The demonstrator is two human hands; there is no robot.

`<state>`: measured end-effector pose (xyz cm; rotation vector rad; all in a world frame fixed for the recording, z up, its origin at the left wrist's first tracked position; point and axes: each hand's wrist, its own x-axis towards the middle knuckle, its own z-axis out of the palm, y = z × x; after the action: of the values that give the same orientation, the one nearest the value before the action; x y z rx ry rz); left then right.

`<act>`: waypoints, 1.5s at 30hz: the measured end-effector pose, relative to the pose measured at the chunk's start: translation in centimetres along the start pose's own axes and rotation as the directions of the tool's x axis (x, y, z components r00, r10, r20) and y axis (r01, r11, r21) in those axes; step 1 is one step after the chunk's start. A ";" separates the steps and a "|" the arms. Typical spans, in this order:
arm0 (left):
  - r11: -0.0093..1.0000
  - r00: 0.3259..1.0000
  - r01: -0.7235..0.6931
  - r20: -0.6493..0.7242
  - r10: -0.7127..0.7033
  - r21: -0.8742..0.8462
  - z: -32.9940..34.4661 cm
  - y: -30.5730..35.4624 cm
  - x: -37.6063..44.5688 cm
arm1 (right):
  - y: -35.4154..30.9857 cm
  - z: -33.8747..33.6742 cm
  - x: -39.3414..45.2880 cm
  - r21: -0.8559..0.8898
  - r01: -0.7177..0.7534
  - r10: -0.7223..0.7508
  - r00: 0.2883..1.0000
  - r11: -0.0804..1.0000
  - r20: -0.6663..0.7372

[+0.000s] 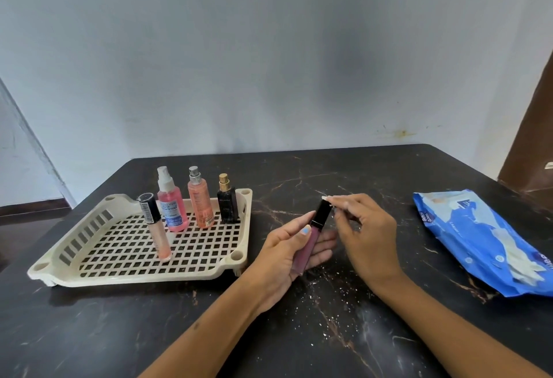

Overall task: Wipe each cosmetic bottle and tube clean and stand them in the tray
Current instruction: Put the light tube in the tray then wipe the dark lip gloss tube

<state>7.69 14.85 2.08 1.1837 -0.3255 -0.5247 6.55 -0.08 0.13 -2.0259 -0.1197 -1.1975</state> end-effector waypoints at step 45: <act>0.909 0.933 0.232 -0.185 -0.309 -0.346 -0.8 -0.1 0.7 | -2.5 1.6 -2.3 -0.021 0.831 -0.773 0.526 0.556 0.354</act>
<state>8.64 15.11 1.73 0.9649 0.1321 -0.6458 5.32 3.38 -0.71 -2.3881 -1.2997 -1.4350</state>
